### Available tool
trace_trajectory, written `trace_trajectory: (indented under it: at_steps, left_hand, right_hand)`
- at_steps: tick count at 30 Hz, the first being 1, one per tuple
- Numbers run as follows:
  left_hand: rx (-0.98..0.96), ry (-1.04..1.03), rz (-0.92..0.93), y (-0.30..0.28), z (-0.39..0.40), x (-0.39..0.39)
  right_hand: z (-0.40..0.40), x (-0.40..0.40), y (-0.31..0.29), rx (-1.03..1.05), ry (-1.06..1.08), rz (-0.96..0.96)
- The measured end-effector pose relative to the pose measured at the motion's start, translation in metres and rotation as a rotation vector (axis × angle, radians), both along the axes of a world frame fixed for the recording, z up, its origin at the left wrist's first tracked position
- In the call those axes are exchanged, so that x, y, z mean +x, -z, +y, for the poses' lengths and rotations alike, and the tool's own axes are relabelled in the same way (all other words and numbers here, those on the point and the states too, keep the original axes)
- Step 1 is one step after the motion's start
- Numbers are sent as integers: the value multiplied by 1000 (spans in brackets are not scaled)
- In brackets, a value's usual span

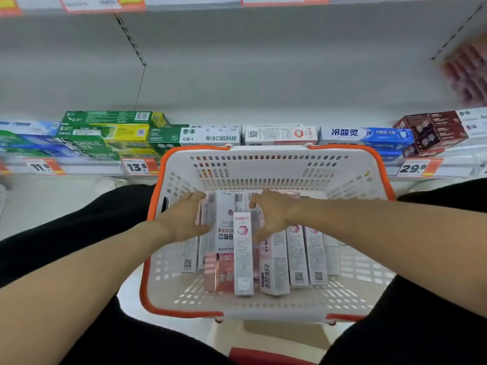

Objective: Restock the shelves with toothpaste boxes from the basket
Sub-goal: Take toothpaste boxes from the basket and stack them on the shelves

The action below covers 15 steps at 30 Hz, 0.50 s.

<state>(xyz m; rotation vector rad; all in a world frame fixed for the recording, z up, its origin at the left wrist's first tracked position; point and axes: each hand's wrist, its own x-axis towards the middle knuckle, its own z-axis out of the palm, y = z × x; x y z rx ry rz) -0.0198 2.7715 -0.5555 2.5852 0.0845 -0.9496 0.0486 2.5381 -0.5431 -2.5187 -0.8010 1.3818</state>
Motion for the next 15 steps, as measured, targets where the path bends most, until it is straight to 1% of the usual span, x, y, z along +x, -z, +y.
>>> trace_trajectory:
  at_steps: [3,5,9,13,15]
  left_hand:
    - [-42,-95,90,14,9,-2]
    - [-75,-123,115,22,12,-4]
    - [-118,-187,136,33,9,0]
    - [-81,-90,103,38,10,9]
    - [-94,-79,104,37,10,11]
  right_hand:
    - [-4,8,9,-18,-14,25]
    - [-4,13,17,20,28,57]
    - [5,21,25,113,76,44]
    - [12,44,35,48,85,68]
    - [13,55,43,-9,113,101]
